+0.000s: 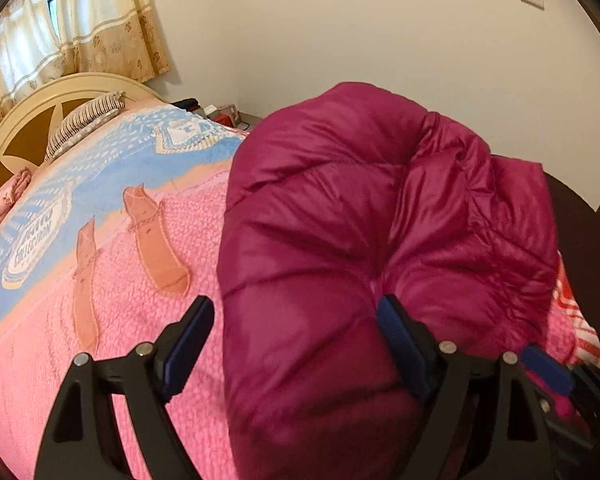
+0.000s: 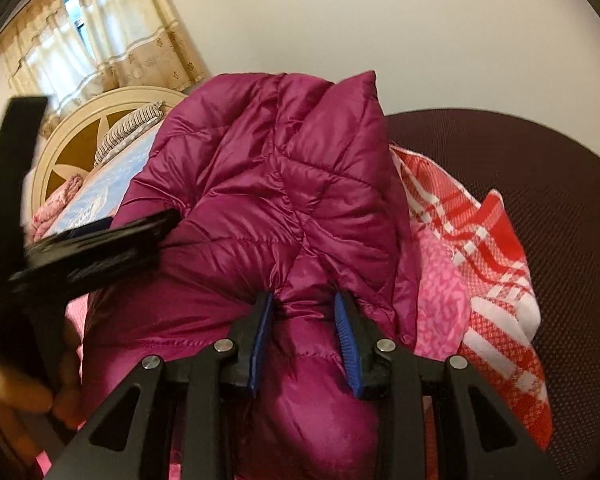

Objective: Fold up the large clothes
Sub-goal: 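Carry the bundle with both grippers onto the red plaid cloth on the table, then release the bundle and withdraw both grippers from it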

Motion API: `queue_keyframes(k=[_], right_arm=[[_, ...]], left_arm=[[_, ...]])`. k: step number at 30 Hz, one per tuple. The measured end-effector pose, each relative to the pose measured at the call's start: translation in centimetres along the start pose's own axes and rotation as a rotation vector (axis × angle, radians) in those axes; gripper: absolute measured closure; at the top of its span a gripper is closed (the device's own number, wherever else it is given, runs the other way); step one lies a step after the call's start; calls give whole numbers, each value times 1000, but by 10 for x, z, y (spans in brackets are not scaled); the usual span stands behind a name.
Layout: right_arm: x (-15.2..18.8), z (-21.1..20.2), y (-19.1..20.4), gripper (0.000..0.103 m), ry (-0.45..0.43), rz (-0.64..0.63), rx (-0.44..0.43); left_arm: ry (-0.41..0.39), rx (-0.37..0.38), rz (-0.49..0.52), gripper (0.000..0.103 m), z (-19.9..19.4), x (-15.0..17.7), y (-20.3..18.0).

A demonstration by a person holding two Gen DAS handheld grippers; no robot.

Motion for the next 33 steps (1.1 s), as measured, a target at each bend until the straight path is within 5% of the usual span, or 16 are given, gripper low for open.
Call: queue_keyframes(k=[6,10,16,21,26,29,33], right_arm=[[-6,17,17,70,19,-47,71],[-9,20,32,69,18,-84,118],[-9,-8,50,65,-15,-104,182],[3,-53,70,23,-47,-133,247],[36,-76,71,22,29,-177,244],[52,-96,70,22,34,-191,240],[51,-147,78,22,-66,-223,251]], left_arm=[[-4,-31,49,16,-10,20,3],[-3,7,-7,16,-35,28,14],[-65,18,52,8,-81,62,26],[40,33,10,7,-80,101,39],[122,-1,26,7,-78,132,39],[87,17,19,7,-96,130,41],[-59,37,10,7,-140,112,39]])
Point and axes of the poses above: each gripper's, at about its wrist camera, not at the fingertips, and z roughly the way its jaws point, y to its left, x to its underside, the point moved 3 cm from there along z, roughly the way its jaws point, and after that the axes turned 10 degrees about -z, right-handed, at the moved point
